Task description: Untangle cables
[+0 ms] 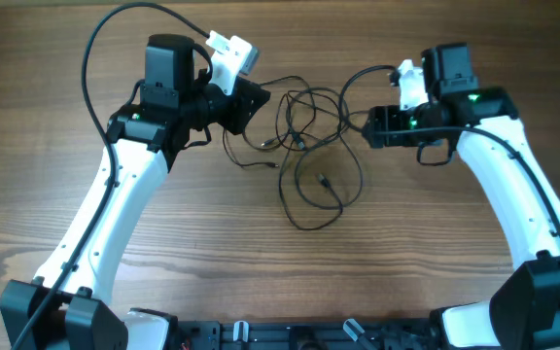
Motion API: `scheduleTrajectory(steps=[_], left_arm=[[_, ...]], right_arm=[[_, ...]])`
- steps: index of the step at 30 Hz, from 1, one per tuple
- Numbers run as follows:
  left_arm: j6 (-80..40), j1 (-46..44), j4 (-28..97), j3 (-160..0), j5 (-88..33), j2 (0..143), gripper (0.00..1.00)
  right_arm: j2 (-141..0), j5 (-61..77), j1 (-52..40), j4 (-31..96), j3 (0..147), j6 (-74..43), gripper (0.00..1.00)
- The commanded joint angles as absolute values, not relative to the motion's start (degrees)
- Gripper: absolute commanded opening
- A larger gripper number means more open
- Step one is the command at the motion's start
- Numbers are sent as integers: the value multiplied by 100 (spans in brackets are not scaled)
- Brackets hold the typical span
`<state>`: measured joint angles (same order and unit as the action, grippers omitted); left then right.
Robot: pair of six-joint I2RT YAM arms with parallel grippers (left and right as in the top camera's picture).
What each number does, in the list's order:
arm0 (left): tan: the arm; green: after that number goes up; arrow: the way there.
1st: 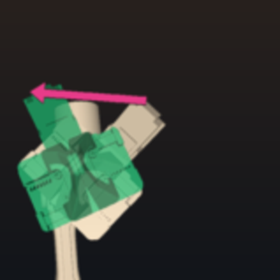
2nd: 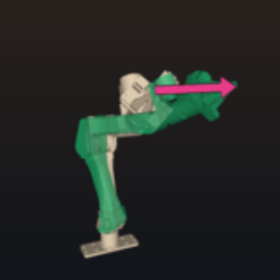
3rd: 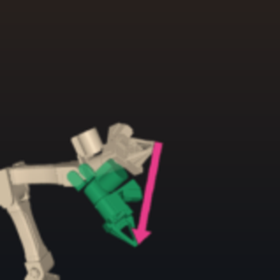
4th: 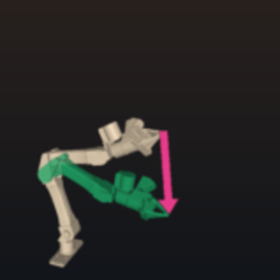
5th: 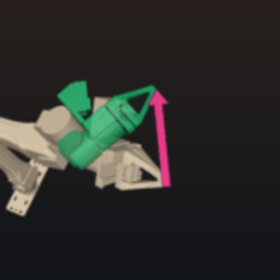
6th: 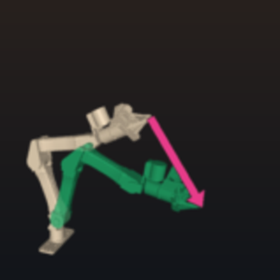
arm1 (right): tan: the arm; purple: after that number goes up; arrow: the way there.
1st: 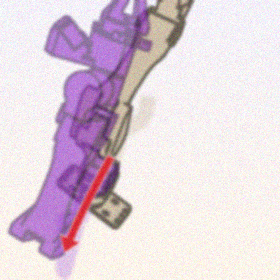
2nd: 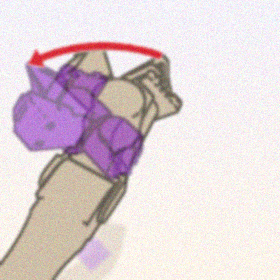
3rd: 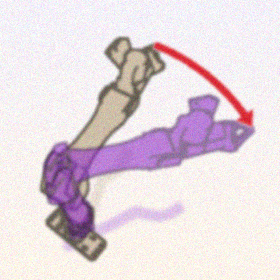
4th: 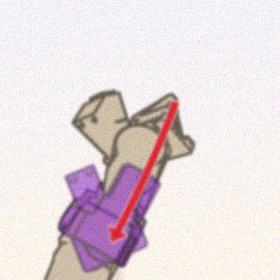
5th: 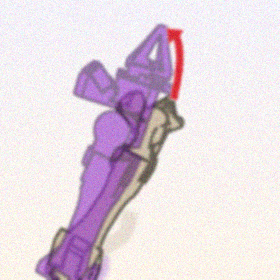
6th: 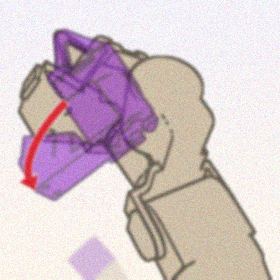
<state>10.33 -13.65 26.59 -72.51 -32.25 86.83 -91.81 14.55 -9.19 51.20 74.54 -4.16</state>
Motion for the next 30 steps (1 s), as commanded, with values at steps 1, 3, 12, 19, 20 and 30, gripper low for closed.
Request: scheduleTrajectory(steps=[1, 3, 12, 19, 20, 30], left_arm=[[864, -1334, 2633, -7319, -2993, 8713, 24], [851, -1334, 2641, -7319, -2991, 8713, 24], [843, -1332, 2644, -7319, -2842, 8713, 24], [631, -1332, 2685, -7319, -1994, 8711, 24], [631, -1332, 2681, -7319, -1984, 8711, 24], [548, -1321, 2751, -7319, -1791, 8711, 23]], right_arm=[[-9249, 1551, -1247, 4998, 7266, -305, 84], [-9437, 1544, -1544, 4792, 7161, -508, 84], [-10276, 655, -2047, 4532, 7159, -965, 82], [-10608, 556, -2045, 4241, 7159, -1223, 82], [-10641, 458, -2045, 4244, 7159, -1299, 82], [-10881, 255, -2034, 4228, 7157, -1367, 81]])
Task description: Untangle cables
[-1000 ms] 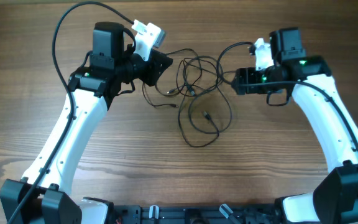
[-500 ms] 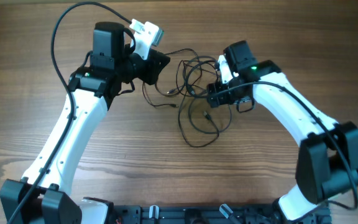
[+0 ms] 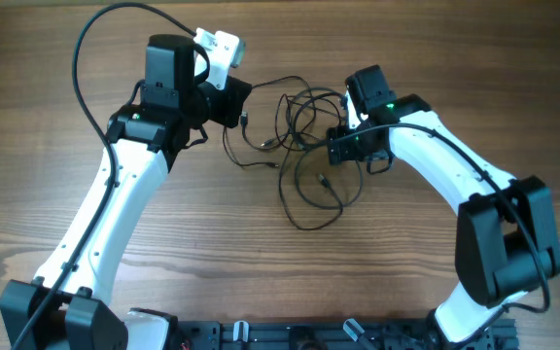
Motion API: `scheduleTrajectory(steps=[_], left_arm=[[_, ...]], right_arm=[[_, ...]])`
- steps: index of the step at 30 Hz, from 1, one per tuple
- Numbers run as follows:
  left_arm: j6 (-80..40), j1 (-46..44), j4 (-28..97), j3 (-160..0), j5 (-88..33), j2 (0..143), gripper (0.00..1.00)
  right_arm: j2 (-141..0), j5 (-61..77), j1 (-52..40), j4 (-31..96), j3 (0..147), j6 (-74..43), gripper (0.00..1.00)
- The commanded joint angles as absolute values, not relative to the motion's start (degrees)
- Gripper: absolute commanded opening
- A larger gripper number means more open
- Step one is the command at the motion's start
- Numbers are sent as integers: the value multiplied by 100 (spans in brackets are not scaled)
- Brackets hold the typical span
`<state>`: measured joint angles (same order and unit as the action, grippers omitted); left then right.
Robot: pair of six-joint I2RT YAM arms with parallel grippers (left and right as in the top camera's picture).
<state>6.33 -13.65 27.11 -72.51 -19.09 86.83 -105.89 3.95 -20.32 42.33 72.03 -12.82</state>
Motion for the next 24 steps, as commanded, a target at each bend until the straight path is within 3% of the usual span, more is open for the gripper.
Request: scheduleTrajectory(steps=[1, 3, 4, 5, 7, 8, 12, 15, 18, 24], left_arm=[[548, -1321, 2768, -7319, -1791, 8711, 23], [548, -1321, 2779, -7319, -1793, 8711, 24], [550, -1321, 2788, -7319, -1791, 8711, 24], [548, -1321, 2792, -7319, -1791, 8711, 24], [550, -1321, 2792, -7319, -1791, 8711, 24], [548, -1321, 2792, -7319, -1791, 8711, 24], [545, -1321, 2797, -7319, -1793, 8711, 24], [543, -1323, 2941, -7319, -1946, 8711, 24], [679, -1323, 3240, -7319, -2554, 8711, 25], [1466, -1323, 3347, -7319, -4091, 8711, 29]], right_arm=[[-10910, 257, -2034, 4246, 7157, -1365, 80], [-10954, 257, -2036, 4261, 7157, -1369, 75], [-10965, 257, -2034, 4246, 7157, -1413, 64], [-10965, 257, -2034, 4241, 7157, -1498, 50], [-10965, 276, -2036, 4259, 7157, -1553, 8], [-10965, 307, -2034, 4261, 7157, -1653, 4], [-10630, 399, -1981, 4506, 7802, -1498, 5], [-10101, 259, -1957, 5063, 9100, -1496, 4], [-9953, 255, -1957, 5719, 10534, -1330, 4], [-9939, 244, -1874, 6071, 11448, -1203, 4]])
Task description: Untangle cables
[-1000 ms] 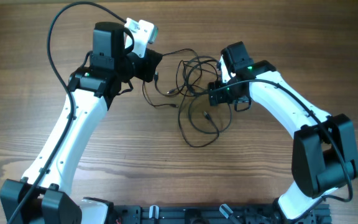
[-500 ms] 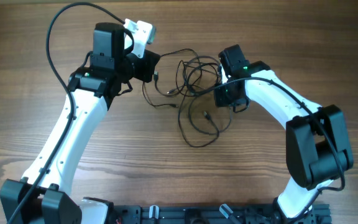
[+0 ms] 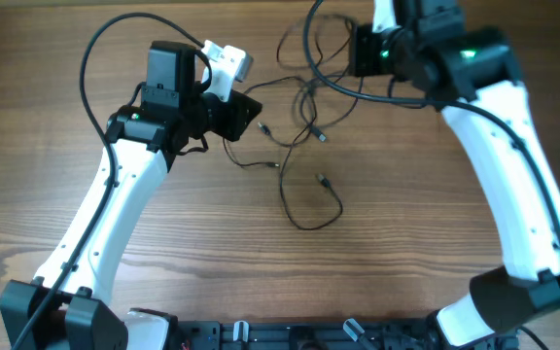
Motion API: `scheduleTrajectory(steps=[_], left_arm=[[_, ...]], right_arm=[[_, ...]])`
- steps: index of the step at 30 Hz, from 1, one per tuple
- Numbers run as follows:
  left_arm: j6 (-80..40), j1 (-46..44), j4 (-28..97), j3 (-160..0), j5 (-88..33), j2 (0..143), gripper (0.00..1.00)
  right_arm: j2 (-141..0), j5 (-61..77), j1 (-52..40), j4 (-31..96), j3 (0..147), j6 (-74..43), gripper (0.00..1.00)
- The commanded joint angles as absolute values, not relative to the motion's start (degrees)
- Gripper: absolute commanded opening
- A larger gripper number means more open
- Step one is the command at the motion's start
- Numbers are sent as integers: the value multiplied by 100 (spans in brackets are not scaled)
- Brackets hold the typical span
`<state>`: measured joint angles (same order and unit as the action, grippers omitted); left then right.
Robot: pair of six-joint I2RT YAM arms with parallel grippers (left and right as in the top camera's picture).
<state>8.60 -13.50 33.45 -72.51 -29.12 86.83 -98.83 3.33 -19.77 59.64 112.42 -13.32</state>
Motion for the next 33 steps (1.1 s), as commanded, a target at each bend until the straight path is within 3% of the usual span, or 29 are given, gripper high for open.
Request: scheduleTrajectory(steps=[1, 8, 14, 20, 25, 33], left_arm=[[1634, -1323, 3334, -7319, -4298, 8713, 29], [1780, -1323, 2676, -7319, -4692, 8713, 31], [1780, -1330, 2746, -7319, -4777, 8901, 31], [1776, -1339, 2818, -7314, -5212, 9371, 31], [1758, -1452, 2834, -7314, -5341, 9474, 31], [1758, -1940, 2777, -7314, -5352, 9474, 32]], right_arm=[[-9933, 305, -1865, 6099, 11450, -1201, 4], [-9813, 539, -1865, 6062, 11557, -1144, 4], [-9684, 329, -1865, 6200, 12949, -1197, 4], [-9662, -1288, -1846, 7039, 13445, -1133, 4], [-9664, -2480, -1168, 7730, 13441, -1420, 4], [-9795, -2453, 82, 8346, 13294, -1922, 4]])
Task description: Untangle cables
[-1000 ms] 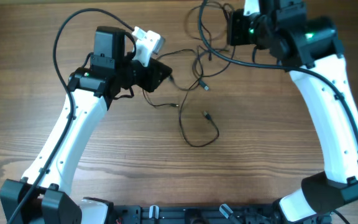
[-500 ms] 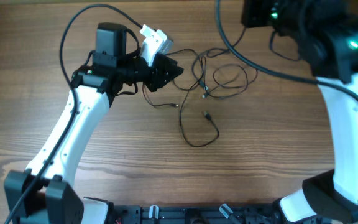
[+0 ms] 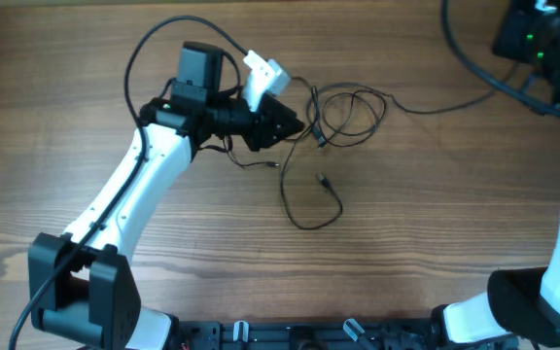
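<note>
A knot of thin black cable loops (image 3: 348, 112) lies at the table's upper middle. From it one black strand (image 3: 436, 107) runs right toward my right gripper (image 3: 509, 41), which is high at the top right corner, partly cut off, apparently shut on that strand. My left gripper (image 3: 295, 124) sits at the knot's left edge, its dark fingertips touching the loops; its jaws are not readable. A separate thin cable (image 3: 309, 209) with a small plug (image 3: 321, 178) curls below the knot.
A short thin wire (image 3: 251, 162) lies under the left wrist. The left arm's own thick cable (image 3: 149, 53) arches above it, and the right arm's thick cable (image 3: 470, 58) hangs at the top right. Wooden table (image 3: 406, 243) all around.
My right gripper has gone from above the knot at top centre to the far top right, drawing one strand out to the right. My left gripper has shifted right to the knot's edge.
Both grippers first flanked a wide tangle. Then the right gripper was down in the tangle's right side. After that it was raised at the top with loops hanging from it. Now the loops are tighter and one strand stretches far right.
</note>
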Motion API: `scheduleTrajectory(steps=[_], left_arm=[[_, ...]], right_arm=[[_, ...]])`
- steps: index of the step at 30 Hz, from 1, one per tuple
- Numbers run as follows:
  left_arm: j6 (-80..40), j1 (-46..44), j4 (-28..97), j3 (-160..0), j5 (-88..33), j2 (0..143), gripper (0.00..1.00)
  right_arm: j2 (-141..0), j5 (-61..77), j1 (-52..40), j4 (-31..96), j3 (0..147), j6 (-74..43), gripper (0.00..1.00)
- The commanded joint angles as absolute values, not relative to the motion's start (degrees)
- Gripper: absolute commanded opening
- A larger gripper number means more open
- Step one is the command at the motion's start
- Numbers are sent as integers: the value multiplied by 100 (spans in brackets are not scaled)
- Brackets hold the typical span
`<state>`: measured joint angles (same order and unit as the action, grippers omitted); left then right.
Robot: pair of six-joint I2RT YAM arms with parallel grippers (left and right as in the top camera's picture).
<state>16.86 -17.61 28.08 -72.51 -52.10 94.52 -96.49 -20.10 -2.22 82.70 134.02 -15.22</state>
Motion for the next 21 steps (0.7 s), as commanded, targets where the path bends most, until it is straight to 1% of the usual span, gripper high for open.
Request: scheduleTrajectory(steps=[1, 6, 9, 15, 17, 21], left_arm=[[1758, -1973, 2786, -7314, -5352, 9474, 32], [1756, -2003, 2788, -7314, -5325, 9474, 31], [1756, -2003, 2788, -7314, -5218, 9474, 31], [1756, -2003, 2797, -7314, -5096, 9526, 32], [1758, -2003, 2882, -7314, -5096, 9594, 34], [1761, -2003, 3026, -7314, -5094, 9730, 44]], right_arm=[[-9804, -2659, 233, 8394, 13238, -2095, 4], [-9806, -2969, 834, 8608, 13113, -2613, 4], [-9806, -2928, 1131, 8702, 13113, -2587, 4], [-9817, -1710, 1181, 8632, 13111, -2082, 5], [-9859, -1138, 1173, 8545, 13111, -1909, 5], [-10042, -762, 1055, 8486, 13111, -1800, 5]])
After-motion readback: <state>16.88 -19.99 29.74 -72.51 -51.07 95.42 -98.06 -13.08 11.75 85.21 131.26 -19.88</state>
